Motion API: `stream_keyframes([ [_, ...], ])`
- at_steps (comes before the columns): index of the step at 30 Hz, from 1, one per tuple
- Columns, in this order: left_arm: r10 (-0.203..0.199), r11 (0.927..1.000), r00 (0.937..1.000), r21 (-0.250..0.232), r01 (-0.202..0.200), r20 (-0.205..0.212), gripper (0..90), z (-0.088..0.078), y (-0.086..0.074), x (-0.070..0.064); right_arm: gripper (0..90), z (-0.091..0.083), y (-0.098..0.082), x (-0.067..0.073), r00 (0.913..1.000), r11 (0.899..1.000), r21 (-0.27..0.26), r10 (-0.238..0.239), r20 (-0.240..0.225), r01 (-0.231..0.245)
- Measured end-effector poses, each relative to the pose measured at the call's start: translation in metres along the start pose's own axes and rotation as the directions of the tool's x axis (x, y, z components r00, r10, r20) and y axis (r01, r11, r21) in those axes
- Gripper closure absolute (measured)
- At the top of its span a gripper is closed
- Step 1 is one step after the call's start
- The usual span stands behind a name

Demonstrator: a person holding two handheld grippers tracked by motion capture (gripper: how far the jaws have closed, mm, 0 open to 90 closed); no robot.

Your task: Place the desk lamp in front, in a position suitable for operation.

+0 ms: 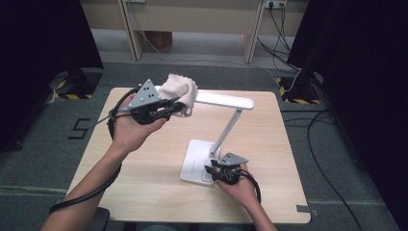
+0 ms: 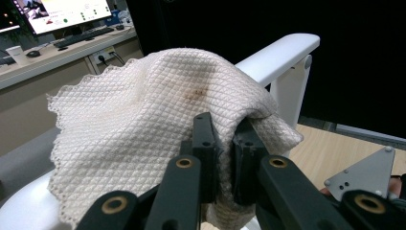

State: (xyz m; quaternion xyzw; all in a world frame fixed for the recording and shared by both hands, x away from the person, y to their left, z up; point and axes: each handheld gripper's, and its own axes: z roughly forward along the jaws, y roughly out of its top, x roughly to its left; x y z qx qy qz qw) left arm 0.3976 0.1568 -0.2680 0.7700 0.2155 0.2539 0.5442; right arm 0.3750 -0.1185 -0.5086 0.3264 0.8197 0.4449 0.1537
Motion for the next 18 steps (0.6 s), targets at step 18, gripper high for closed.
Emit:
stream_keyframes([
  [18,0.014,0.9999,0.9999,0.008,-0.014,0.003,82.3,0.0091,0.0042,-0.0047,63.6,0.0002,0.0003,0.0011,0.9999,1.0,0.004,-0.013,-0.001,0.013],
])
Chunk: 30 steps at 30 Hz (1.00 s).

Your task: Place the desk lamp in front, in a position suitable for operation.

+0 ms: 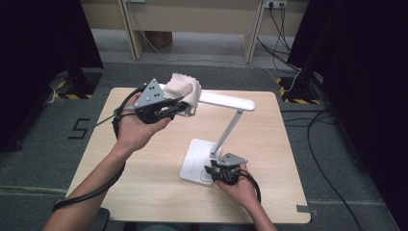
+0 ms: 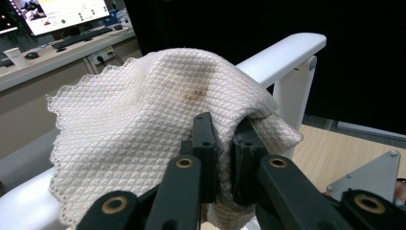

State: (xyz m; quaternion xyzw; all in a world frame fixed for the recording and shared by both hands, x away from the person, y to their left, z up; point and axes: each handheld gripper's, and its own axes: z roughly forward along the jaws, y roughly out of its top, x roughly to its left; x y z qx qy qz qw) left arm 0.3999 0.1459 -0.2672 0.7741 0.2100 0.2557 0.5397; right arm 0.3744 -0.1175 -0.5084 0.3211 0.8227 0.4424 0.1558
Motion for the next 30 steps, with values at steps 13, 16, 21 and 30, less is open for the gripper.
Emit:
stream_keyframes([
  [13,0.009,1.0,0.9999,0.001,-0.009,0.007,82.2,0.006,0.003,-0.004,63.8,0.0,0.0,0.0,1.0,1.0,-0.001,-0.002,-0.001,0.002],
  [16,0.012,0.9999,0.9999,0.001,-0.012,0.01,82.1,0.008,0.004,-0.004,64.0,0.0,0.0,0.0,1.0,1.0,-0.001,-0.003,-0.002,0.003],
  [21,0.017,0.9999,0.9998,0.003,-0.017,0.015,82.1,0.011,0.006,-0.006,64.4,0.0,0.0,0.0,1.0,1.0,-0.003,-0.003,-0.002,0.003],
  [30,0.02,0.9998,0.9994,0.002,-0.02,0.027,82.1,0.016,0.009,-0.009,65.0,0.0,0.0,0.001,1.0,1.0,-0.005,-0.005,-0.002,0.005],
])
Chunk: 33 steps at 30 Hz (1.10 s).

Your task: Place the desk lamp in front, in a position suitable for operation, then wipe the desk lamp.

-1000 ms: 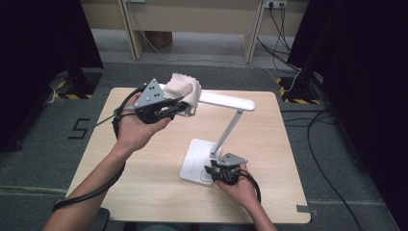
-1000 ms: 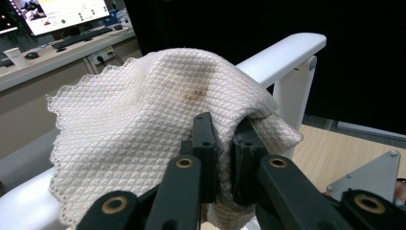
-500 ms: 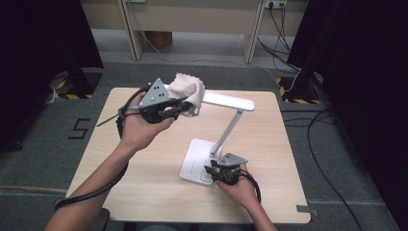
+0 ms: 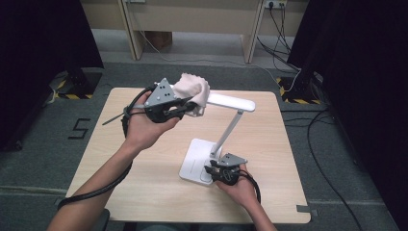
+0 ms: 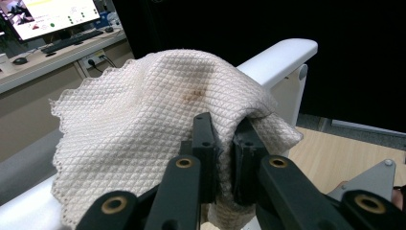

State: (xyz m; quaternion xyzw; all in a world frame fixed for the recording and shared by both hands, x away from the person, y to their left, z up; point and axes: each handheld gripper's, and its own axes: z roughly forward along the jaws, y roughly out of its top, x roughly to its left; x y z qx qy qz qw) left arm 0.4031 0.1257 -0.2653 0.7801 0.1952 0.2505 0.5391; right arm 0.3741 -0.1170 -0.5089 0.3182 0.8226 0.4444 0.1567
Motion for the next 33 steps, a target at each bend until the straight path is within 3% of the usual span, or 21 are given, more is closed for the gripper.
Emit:
stream_keyframes([
  [33,0.015,0.9999,0.9994,-0.008,-0.014,0.03,82.1,0.012,0.008,-0.008,65.9,0.0,-0.001,-0.001,1.0,1.0,-0.004,-0.003,-0.006,0.003],
])
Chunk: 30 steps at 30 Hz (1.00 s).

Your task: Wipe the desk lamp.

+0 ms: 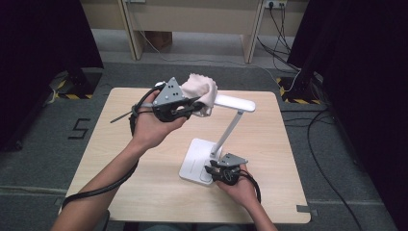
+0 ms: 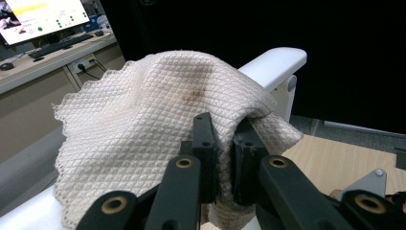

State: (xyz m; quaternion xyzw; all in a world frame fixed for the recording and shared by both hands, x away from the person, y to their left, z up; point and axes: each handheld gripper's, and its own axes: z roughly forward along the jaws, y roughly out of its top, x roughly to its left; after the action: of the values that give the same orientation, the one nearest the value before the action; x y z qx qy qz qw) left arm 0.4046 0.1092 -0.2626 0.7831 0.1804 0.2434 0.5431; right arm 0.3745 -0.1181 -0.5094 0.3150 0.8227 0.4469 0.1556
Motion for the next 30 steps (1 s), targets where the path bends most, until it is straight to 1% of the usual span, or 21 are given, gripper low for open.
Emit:
stream_keyframes([
  [9,0.003,1.0,0.9999,-0.003,-0.003,0.011,82.1,0.005,0.0,-0.005,65.9,0.0,0.001,0.001,1.0,1.0,0.005,-0.002,0.004,0.002],
  [14,0.016,0.9999,0.9998,0.0,-0.016,0.014,82.1,0.006,0.002,-0.007,66.0,0.0,0.0,0.001,1.0,1.0,0.003,0.0,0.007,0.0],
  [19,0.013,0.9999,0.9997,-0.002,-0.013,0.019,82.1,0.01,0.004,-0.01,66.0,0.0,0.0,0.001,1.0,1.0,0.0,-0.001,0.007,0.001],
  [26,0.022,0.9997,0.9992,0.0,-0.022,0.033,82.1,0.015,0.007,-0.014,66.0,0.0,0.0,0.001,1.0,1.0,-0.001,-0.002,0.007,0.002],
  [30,0.022,0.9998,0.9992,0.001,-0.022,0.034,82.1,0.016,0.007,-0.015,66.0,0.0,0.0,0.001,1.0,1.0,-0.003,-0.002,0.007,0.002],
])
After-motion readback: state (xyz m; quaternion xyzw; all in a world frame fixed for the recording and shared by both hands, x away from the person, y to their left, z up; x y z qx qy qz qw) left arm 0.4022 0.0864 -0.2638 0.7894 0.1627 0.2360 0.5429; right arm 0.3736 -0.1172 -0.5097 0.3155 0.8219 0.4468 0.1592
